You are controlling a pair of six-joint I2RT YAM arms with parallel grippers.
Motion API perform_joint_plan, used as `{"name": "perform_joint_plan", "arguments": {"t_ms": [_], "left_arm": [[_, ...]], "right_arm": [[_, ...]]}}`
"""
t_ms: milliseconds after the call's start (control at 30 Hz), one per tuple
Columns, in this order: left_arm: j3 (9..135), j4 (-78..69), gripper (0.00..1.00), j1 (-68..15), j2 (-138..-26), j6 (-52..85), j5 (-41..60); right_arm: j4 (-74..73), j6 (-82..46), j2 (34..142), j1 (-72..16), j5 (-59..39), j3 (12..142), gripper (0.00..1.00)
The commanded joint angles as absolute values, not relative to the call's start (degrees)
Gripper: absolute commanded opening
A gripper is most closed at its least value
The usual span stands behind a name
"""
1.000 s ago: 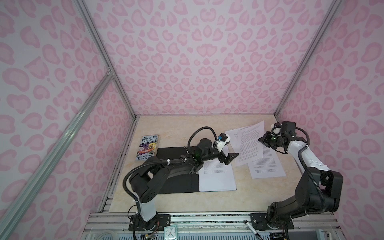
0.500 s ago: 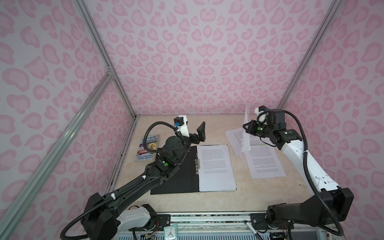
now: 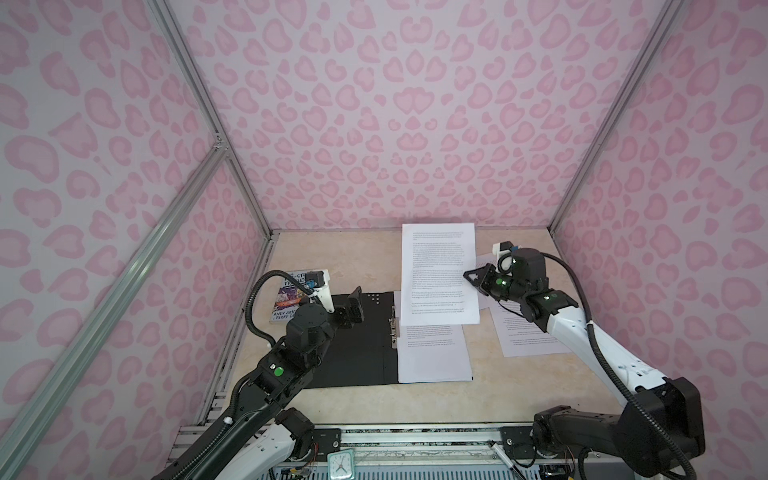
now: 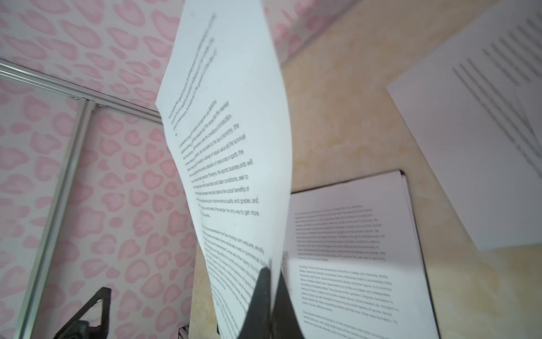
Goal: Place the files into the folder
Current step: 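Lay the held sheet onto the folder's clipped sheets with the right gripper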
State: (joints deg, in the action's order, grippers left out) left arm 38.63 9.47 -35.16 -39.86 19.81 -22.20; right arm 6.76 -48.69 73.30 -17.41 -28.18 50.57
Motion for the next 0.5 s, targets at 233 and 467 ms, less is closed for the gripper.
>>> {"name": "perform_joint_plan", "arguments": {"t_ms": [233, 467], "left_arm": [[37.47, 13.17, 0.97, -35.07, -40.68, 18.34, -17.89], [37.17, 13.15, 0.97, -35.05, -40.61, 18.17, -15.93]], "right_arm": [[-3.19, -40.74, 81.63, -23.51, -24.07, 38.80, 0.00], [0.88, -34.86, 84.30, -22.50, -25.17, 39.14, 0.00]]}}
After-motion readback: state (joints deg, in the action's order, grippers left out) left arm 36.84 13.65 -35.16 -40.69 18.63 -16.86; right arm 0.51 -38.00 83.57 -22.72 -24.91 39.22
